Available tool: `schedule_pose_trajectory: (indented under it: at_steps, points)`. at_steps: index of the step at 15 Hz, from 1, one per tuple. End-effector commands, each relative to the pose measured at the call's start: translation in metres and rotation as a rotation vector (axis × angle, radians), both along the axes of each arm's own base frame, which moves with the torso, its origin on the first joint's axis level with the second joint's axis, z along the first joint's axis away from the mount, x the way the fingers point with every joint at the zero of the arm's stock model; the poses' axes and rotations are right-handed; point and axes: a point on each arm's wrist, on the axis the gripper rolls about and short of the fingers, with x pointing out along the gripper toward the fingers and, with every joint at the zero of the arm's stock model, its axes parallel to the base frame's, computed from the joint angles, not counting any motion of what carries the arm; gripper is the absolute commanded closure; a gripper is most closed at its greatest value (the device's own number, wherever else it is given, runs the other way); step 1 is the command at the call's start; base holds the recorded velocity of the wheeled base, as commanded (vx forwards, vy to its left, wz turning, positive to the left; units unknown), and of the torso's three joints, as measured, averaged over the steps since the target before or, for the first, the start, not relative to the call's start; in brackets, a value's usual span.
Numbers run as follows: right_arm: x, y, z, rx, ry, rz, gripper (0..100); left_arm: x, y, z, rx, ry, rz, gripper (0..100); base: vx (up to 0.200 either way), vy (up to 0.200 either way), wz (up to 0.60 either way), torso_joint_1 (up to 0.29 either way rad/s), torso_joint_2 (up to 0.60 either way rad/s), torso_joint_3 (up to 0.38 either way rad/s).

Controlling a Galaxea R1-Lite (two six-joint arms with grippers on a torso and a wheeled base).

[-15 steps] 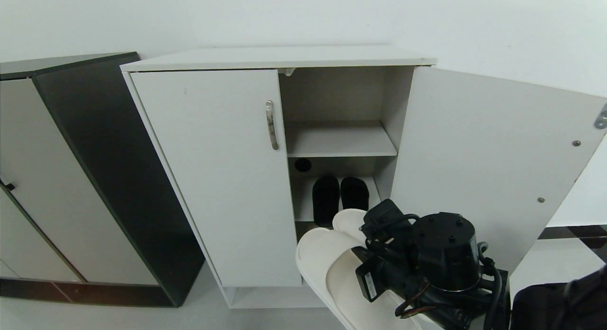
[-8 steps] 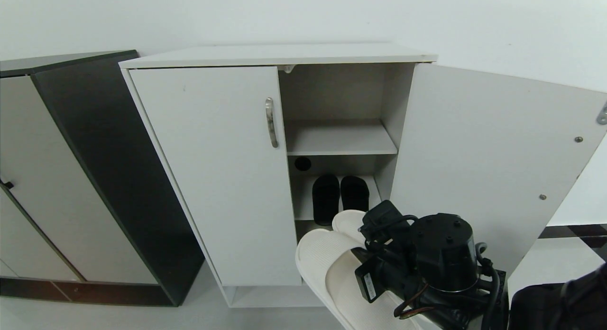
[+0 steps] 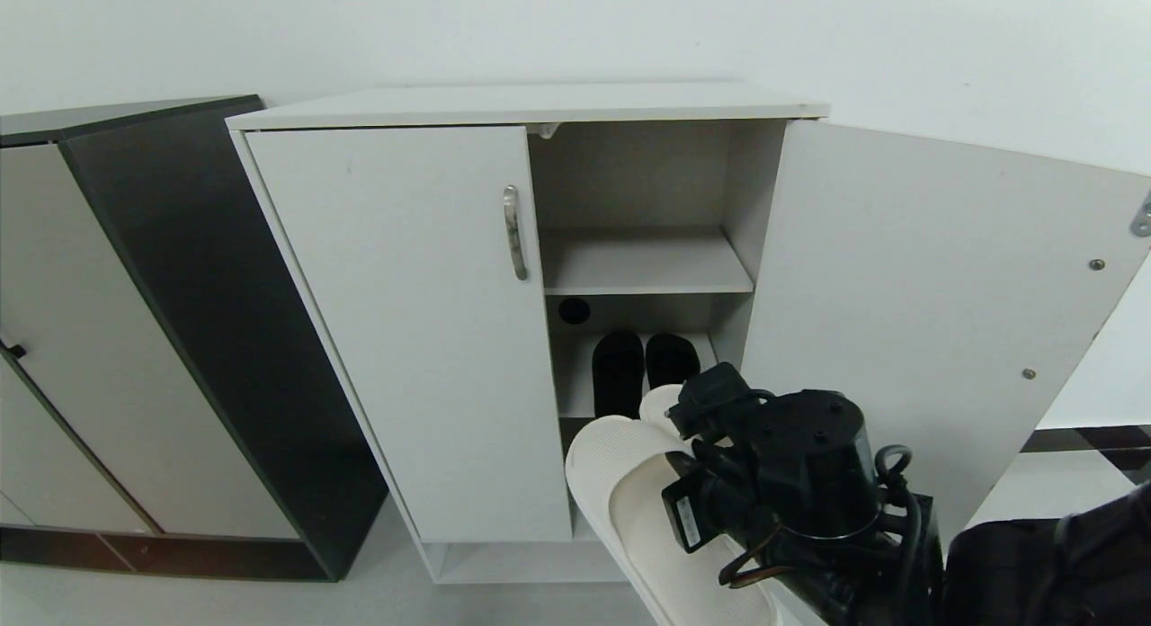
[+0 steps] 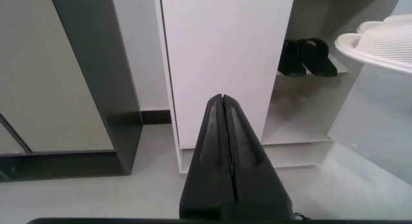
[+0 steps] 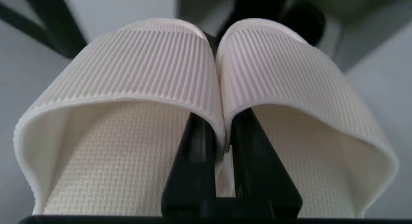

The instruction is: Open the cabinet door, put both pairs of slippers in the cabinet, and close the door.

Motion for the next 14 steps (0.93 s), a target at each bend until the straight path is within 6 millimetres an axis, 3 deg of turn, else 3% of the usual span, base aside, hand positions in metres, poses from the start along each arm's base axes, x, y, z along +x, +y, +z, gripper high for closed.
schedule_pose_trajectory:
  at_steps: [1, 2, 4, 8, 14]
  points:
    - [-0.002, 0.018, 0.012, 0.018, 0.002, -0.060, 100, 0.000, 0.000, 0.000, 0.000, 0.001, 0.000, 100, 0.000, 0.000, 0.00, 0.000, 0.00, 0.000]
    - [-0.001, 0.039, 0.037, 0.078, 0.033, -0.185, 100, 0.000, 0.000, 0.000, 0.000, 0.001, 0.000, 100, 0.000, 0.000, 0.00, 0.000, 0.00, 0.000]
    - [0.008, 0.050, 0.052, 0.099, -0.023, -0.328, 100, 0.000, 0.000, 0.000, 0.000, 0.001, 0.000, 100, 0.000, 0.000, 0.00, 0.000, 0.00, 0.000]
    - [0.010, 0.051, 0.075, 0.155, -0.071, -0.347, 100, 0.000, 0.000, 0.000, 0.000, 0.001, 0.000, 100, 0.000, 0.000, 0.00, 0.000, 0.00, 0.000]
    - [0.009, 0.048, 0.080, 0.140, -0.086, -0.352, 100, 0.000, 0.000, 0.000, 0.001, 0.001, 0.001, 100, 0.000, 0.000, 0.00, 0.000, 0.00, 0.000]
